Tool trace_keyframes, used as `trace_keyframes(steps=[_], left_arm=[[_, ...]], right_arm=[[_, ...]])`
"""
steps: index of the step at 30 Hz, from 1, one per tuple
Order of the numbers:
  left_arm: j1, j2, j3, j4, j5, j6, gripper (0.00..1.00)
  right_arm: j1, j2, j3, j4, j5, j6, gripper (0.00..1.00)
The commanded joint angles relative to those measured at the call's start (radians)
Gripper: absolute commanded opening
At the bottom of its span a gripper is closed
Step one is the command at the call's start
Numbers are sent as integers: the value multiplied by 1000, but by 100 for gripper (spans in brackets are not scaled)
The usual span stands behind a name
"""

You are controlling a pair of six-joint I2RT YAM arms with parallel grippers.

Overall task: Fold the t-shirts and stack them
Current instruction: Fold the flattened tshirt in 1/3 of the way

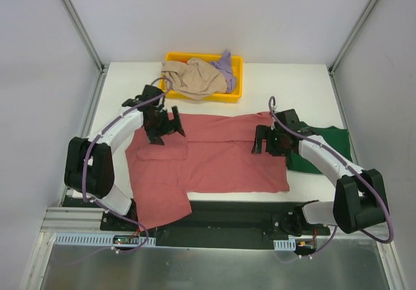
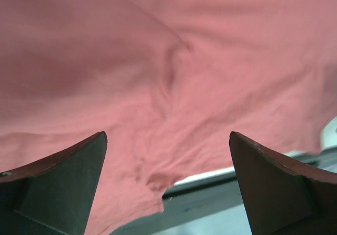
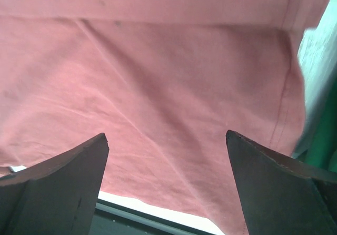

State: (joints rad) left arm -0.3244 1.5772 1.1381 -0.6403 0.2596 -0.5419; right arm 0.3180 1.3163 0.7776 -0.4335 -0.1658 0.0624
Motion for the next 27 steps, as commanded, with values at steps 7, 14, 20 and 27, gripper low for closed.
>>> trace_keyframes(steps=[7, 14, 20, 27], left_arm=[[257, 228, 47, 245, 38, -93, 99], [350, 401, 173, 245, 20, -96, 99], [374, 518, 317, 238, 92, -72, 99], [377, 563, 397, 209, 98, -69, 99]], right_arm=[[-77, 231, 261, 81, -18, 13, 96], [-99, 478, 445, 53, 104, 28, 96], [-161, 633, 560, 21, 144, 25, 96], [-180, 759, 735, 9, 101, -10, 96]])
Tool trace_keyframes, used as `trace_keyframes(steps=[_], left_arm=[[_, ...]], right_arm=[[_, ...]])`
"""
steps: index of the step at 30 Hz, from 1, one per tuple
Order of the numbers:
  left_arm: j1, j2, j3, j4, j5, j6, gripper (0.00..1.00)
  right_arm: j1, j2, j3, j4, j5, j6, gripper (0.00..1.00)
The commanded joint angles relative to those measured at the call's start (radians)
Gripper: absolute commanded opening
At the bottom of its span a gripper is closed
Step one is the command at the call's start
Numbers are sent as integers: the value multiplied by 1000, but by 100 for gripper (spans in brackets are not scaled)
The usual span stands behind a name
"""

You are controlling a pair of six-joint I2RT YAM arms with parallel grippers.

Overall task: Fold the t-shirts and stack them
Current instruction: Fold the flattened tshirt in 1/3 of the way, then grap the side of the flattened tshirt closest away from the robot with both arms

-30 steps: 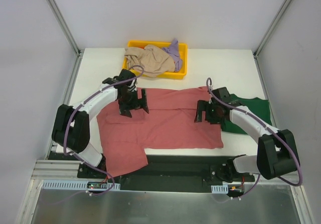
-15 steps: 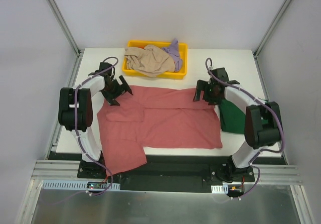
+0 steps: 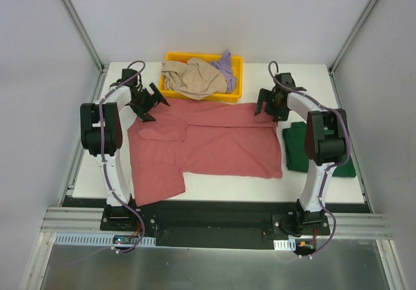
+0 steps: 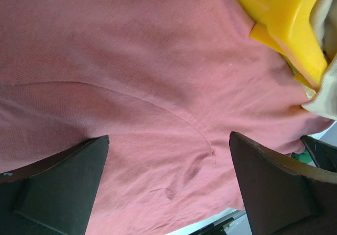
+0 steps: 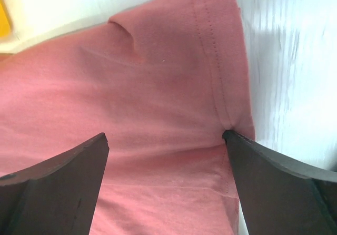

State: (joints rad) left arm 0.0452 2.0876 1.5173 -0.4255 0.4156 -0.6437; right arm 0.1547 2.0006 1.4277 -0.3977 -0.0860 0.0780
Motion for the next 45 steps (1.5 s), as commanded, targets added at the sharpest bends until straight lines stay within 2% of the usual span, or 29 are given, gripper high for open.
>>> trace_keyframes(steps=[1, 5, 10, 14, 19, 23, 29, 33, 37, 45], left_arm=[[7, 40, 15, -13, -72, 35, 99], [8, -17, 17, -51, -93, 67, 99], [7, -188, -66, -70, -124, 62, 99], [4, -383, -234, -84, -155, 10, 99], [-44, -662, -524, -166, -259, -82, 99], [-232, -832, -702, -352, -434, -212, 98], [-461, -1006, -859, -492, -471, -463, 88], [-528, -1020, -930, -490, -454, -539, 75], [-536, -957, -933, -483, -488, -536, 64], [-538, -856, -971, -377, -432, -519, 39]], right_arm=[[-18, 82, 102, -35, 20, -24, 96], [-18, 32, 97, -46, 0, -17, 96], [-18, -150, -9, -32, -11, -40, 96], [-17, -317, -105, -52, 34, -69, 96], [-14, -532, -294, -35, 28, -64, 96], [-9, -634, -398, -38, 17, -53, 96], [-7, -674, -429, -35, -4, -52, 96], [-6, -672, -429, -33, -17, -50, 96], [-4, -672, -437, -33, -23, -49, 96], [-4, -692, -461, -41, -8, -57, 96]])
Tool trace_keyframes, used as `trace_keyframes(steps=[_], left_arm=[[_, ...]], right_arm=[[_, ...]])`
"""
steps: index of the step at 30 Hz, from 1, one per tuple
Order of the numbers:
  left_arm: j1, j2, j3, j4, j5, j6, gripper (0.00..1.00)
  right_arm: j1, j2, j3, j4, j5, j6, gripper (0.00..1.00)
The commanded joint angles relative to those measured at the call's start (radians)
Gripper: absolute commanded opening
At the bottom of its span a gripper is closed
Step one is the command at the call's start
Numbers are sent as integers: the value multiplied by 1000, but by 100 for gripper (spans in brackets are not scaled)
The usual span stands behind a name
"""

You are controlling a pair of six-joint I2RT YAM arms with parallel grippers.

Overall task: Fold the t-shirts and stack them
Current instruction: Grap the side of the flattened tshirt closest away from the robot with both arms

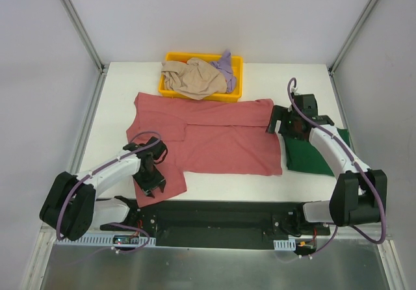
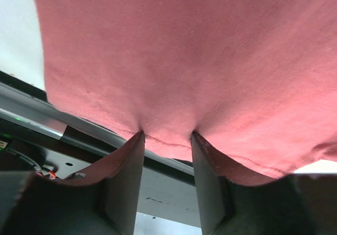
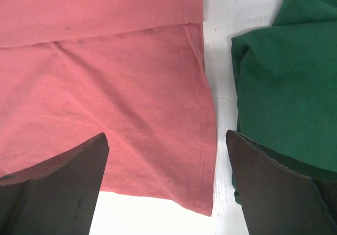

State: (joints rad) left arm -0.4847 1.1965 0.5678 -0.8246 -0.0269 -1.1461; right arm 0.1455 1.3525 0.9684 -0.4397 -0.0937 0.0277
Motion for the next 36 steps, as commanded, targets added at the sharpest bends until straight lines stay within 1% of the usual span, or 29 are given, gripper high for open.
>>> trace_keyframes(steps=[1, 2, 5, 7, 10, 11, 14, 16, 17, 18, 21, 24, 27, 30, 31, 36], left_arm=[[-9, 44, -23, 22, 7, -14, 39], [-12, 44, -19, 22, 1, -14, 36], [-14, 41, -13, 25, -36, -18, 22], [-14, 46, -6, 22, -53, -20, 19], [-12, 48, -2, 25, -65, -23, 2], [-12, 51, 1, 24, -62, -21, 0], [-12, 55, 23, 22, -53, 11, 0], [-12, 54, 32, 24, -50, 25, 0], [-12, 55, 41, 22, -47, 40, 0], [-12, 55, 47, 24, -45, 54, 0], [-12, 51, 55, 10, -59, 69, 0], [-11, 35, 50, 7, -60, 60, 0], [-11, 22, 64, 1, -79, 75, 0], [-11, 20, 84, -5, -85, 92, 0], [-11, 20, 87, -10, -87, 94, 0], [-11, 5, 67, -15, -74, 68, 0]], right_arm=[[5, -46, -2, 2, 0, -6, 96], [6, -46, -2, 2, 3, -5, 96], [5, -52, -7, 4, 5, 1, 96], [5, -67, -17, 7, 8, 8, 96], [6, -108, -43, -8, 14, 20, 96], [8, -124, -54, -14, 8, 23, 96], [38, -176, -79, -91, 12, 31, 96], [121, -202, -89, -164, 67, 25, 96], [188, -208, -106, -204, 87, 23, 96], [228, -214, -126, -229, 132, 46, 96], [319, -249, -215, -257, 178, 148, 98], [341, -312, -308, -248, 241, 273, 99], [342, -358, -379, -223, 317, 362, 92], [341, -357, -402, -191, 388, 383, 79], [341, -349, -402, -171, 402, 380, 74], [339, -291, -381, -119, 420, 388, 65]])
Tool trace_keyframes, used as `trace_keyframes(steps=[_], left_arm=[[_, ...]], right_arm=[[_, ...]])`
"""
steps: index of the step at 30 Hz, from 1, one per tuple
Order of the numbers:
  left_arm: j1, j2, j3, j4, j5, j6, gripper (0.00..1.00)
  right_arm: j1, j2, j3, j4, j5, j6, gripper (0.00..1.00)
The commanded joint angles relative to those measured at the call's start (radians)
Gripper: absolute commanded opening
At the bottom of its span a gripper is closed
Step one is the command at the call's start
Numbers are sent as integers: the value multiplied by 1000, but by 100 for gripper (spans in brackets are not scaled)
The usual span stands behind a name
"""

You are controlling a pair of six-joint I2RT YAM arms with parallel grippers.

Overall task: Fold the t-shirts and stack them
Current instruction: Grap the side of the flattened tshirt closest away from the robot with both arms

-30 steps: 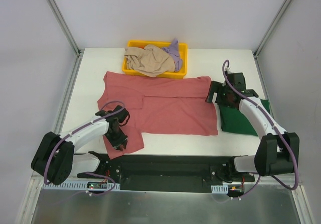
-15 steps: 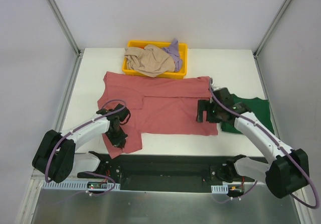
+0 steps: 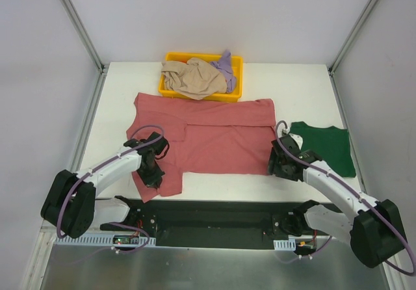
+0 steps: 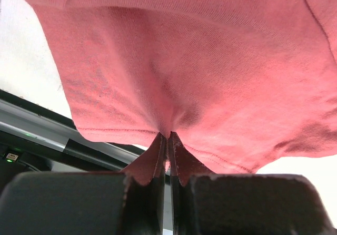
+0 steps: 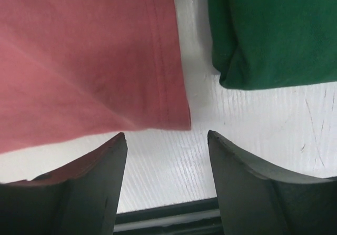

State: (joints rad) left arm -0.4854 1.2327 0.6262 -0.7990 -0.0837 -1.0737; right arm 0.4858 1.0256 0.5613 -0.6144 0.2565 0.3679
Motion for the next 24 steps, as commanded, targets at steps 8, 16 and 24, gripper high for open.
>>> trace_keyframes(steps=[8, 16, 24], left_arm=[[-10, -75, 10, -51, -22, -2, 0], [-2, -104, 10, -92, -44, -17, 0], [4, -134, 32, -123, -82, 1, 0]], right_arm=[[-9, 106, 0, 91, 70, 46, 52], [-23, 129, -27, 79, 43, 74, 38], [-23, 96, -61, 113, 6, 54, 16]])
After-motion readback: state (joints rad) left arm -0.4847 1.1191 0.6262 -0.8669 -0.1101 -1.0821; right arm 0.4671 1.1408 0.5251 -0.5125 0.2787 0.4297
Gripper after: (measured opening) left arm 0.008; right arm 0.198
